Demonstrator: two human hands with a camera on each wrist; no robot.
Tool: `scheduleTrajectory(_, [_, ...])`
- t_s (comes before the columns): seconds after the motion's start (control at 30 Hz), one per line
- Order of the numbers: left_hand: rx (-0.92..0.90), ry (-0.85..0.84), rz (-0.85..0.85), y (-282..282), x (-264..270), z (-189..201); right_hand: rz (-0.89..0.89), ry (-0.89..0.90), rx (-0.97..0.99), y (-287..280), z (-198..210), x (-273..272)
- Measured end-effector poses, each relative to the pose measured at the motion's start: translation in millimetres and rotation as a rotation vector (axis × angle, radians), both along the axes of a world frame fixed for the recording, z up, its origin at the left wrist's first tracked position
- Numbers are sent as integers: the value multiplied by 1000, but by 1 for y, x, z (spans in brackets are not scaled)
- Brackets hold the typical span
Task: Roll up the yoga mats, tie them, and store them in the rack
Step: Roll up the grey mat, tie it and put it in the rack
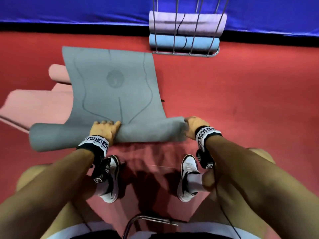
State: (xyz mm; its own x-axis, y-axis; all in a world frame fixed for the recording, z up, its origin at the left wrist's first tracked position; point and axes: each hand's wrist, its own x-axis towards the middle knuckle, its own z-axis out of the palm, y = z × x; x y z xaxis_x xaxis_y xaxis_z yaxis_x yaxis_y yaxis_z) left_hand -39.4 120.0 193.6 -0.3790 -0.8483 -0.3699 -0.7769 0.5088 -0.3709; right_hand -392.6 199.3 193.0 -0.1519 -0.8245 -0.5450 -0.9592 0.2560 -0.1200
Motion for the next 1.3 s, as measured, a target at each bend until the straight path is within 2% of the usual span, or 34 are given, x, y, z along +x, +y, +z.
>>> scheduleTrajectory(0.13, [-62,59,-6,24,15,41,180,-80,-134,-4,18,47])
scheduleTrajectory(0.23, [-161,156,18,33,38,80,251,-136,-223,-1,24,84])
scheduleTrajectory(0.33, [-236,227,-39,43,60,112,301,-34,-385,-6,49,106])
scheduleTrajectory(0.47, [-393,302,-107,52,69,143,399,170,-505,-18,101,120])
scheduleTrajectory(0.8, [-682,442,-191,55,17,213,228,300,-839,0,220,75])
scheduleTrajectory(0.9, [-706,470,-215,46,2,232,202,302,-861,10,232,60])
scheduleTrajectory(1.0, [-618,437,-230,52,-6,225,184,233,-735,26,224,51])
scheduleTrajectory(1.13, [-239,200,-93,86,-16,178,243,41,-367,47,186,59])
scheduleTrajectory(1.2, [-120,233,-45,100,-19,161,260,-3,-233,54,169,71])
scheduleTrajectory(1.23, [-75,241,-18,105,-19,156,283,9,-216,56,163,77])
scheduleTrajectory(1.3, [-20,253,25,108,-15,154,385,86,-314,58,157,89])
